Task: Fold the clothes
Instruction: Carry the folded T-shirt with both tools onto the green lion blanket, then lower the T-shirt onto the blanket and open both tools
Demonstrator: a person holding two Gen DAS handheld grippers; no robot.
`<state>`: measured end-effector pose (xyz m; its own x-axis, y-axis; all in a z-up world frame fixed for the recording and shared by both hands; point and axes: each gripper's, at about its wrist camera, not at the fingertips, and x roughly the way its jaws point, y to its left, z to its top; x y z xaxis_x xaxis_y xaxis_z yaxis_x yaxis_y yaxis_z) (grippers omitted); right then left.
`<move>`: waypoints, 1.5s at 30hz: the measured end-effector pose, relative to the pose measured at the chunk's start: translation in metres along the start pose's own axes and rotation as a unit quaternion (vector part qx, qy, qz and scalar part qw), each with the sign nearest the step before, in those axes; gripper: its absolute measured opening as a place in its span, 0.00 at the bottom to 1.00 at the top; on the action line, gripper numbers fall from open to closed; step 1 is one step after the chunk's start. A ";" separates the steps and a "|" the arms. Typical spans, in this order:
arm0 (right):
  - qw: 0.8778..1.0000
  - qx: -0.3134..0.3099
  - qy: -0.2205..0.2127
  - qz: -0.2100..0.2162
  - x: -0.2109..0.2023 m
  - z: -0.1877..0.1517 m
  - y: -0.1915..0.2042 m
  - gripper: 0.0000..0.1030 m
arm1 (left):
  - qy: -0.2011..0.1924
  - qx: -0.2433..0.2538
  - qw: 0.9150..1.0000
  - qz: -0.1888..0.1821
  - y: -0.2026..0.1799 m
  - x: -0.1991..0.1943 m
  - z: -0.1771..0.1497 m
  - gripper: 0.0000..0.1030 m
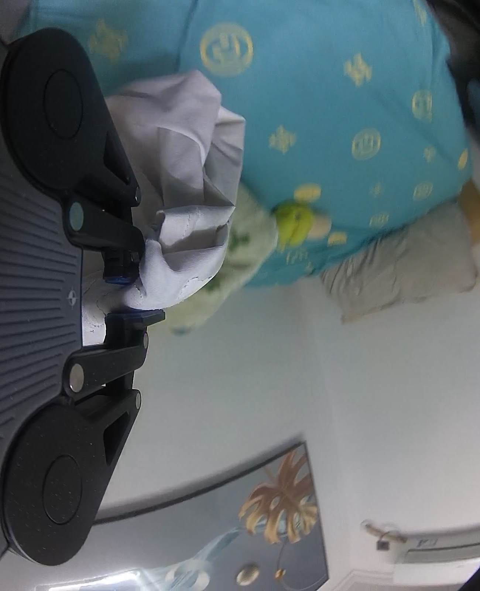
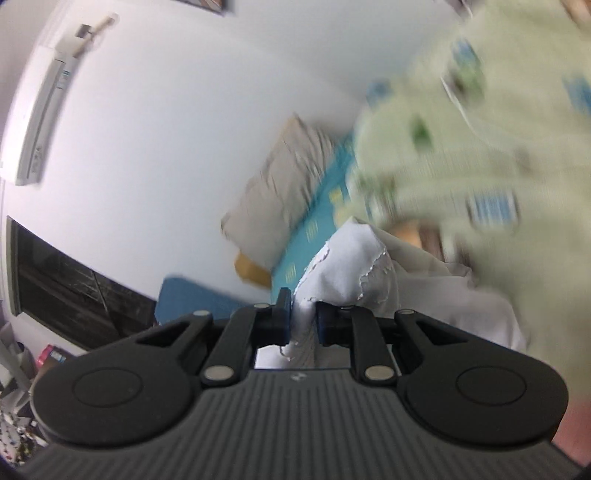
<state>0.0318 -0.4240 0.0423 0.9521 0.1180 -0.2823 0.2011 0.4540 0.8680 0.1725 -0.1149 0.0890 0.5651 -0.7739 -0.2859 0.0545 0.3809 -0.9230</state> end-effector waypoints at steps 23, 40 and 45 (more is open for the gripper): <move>0.988 -0.100 -0.075 -0.087 -0.051 0.060 -0.120 0.16 | 0.156 0.184 0.970 -0.003 0.035 0.168 -0.105 0.14; 0.980 -0.086 -0.030 -0.179 -0.104 0.008 -0.116 0.18 | 0.125 0.323 0.934 0.088 0.022 0.110 -0.142 0.82; 0.976 -0.135 -0.040 -0.167 -0.136 -0.005 -0.070 0.18 | 0.090 0.370 0.921 0.081 -0.019 0.053 -0.157 0.91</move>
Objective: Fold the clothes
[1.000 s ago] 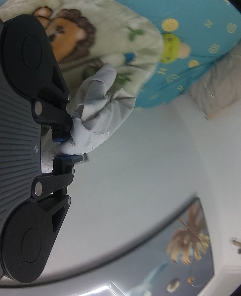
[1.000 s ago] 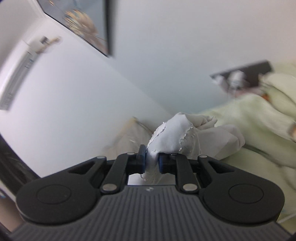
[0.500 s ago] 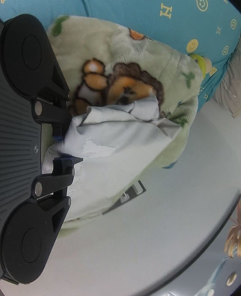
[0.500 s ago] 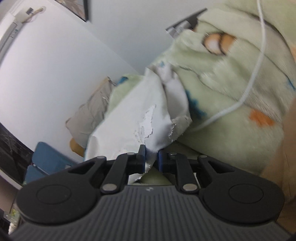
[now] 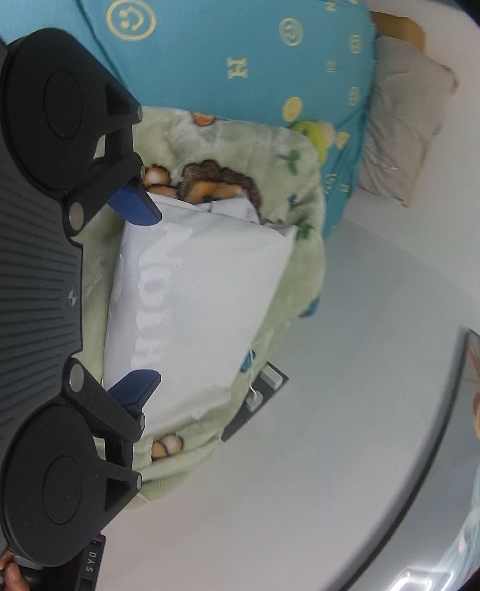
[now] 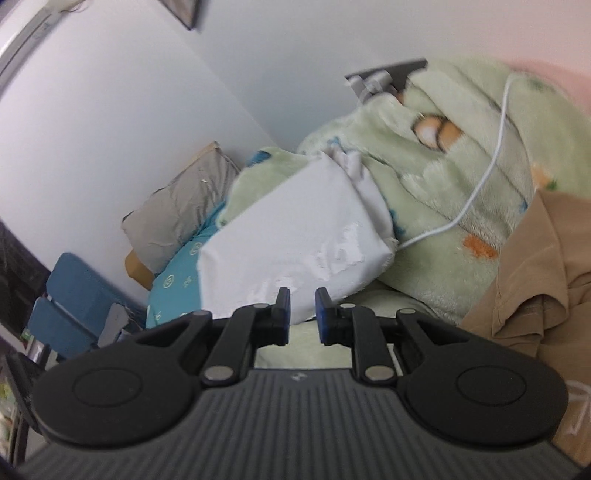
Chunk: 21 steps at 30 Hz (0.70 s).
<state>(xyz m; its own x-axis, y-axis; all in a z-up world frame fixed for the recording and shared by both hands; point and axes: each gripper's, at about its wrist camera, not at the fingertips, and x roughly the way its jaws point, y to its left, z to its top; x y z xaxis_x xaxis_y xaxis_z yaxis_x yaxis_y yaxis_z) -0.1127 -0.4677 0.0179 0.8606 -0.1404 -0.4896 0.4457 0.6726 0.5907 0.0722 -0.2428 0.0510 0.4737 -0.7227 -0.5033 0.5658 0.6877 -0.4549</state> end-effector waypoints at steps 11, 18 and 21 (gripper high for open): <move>0.979 -0.168 -0.111 0.034 -0.113 -0.033 0.087 0.96 | -0.112 0.136 0.983 0.047 -0.071 -0.145 -0.034 1.00; 0.963 -0.220 -0.155 0.029 -0.131 -0.071 0.106 0.95 | -0.157 0.162 0.972 0.068 -0.079 -0.190 -0.065 1.00; 0.958 -0.234 -0.163 0.022 -0.128 -0.089 0.110 0.94 | -0.162 0.170 0.970 0.066 -0.077 -0.198 -0.074 1.00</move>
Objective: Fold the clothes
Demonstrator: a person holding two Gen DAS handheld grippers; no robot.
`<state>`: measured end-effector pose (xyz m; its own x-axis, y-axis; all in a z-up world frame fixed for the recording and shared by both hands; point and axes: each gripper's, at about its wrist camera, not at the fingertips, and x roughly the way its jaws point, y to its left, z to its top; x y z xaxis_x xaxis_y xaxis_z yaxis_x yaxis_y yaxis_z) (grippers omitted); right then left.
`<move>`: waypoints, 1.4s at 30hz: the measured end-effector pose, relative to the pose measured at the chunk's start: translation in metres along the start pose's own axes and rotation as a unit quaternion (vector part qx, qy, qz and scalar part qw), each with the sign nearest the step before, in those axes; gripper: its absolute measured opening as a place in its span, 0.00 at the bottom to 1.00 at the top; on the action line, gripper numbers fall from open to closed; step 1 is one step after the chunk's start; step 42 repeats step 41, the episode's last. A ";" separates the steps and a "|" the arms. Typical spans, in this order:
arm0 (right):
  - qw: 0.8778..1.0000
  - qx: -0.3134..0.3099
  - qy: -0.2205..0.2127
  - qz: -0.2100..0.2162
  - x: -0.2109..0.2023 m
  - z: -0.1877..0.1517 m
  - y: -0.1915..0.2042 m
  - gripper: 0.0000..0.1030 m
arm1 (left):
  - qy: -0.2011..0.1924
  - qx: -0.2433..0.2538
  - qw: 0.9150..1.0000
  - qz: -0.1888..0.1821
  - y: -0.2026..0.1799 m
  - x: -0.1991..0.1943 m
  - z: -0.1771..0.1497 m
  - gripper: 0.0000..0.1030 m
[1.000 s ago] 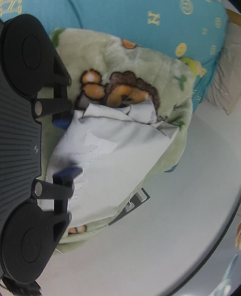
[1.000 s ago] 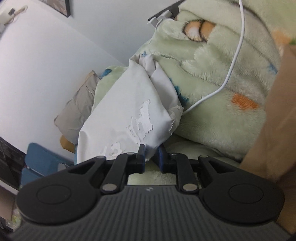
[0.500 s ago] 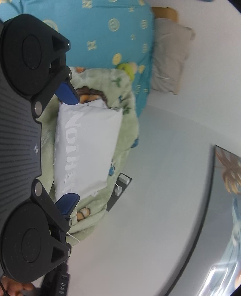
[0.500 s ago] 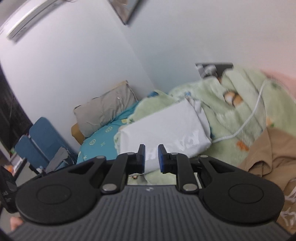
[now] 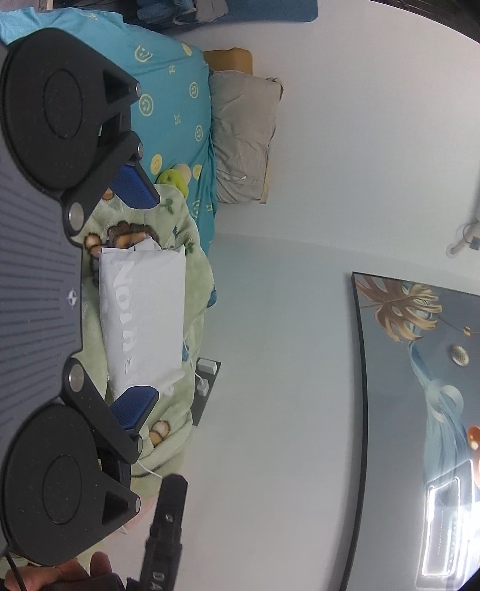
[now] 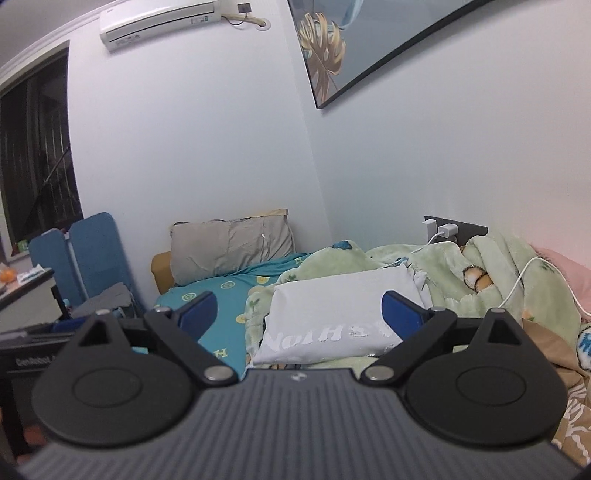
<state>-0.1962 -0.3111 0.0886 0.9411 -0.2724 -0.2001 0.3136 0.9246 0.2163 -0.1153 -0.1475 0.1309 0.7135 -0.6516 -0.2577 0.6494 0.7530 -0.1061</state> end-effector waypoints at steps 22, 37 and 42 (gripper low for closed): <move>0.996 -0.059 -0.047 -0.045 0.005 -0.050 0.050 0.95 | -0.022 -0.003 0.999 0.026 0.037 -0.008 -0.043 1.00; 0.995 -0.059 -0.046 -0.069 0.001 -0.053 0.061 0.95 | -0.020 -0.002 0.999 0.032 0.040 -0.014 -0.046 1.00; 0.995 -0.061 -0.044 -0.069 -0.002 -0.053 0.064 0.95 | -0.019 -0.001 0.999 0.028 0.037 -0.017 -0.046 1.00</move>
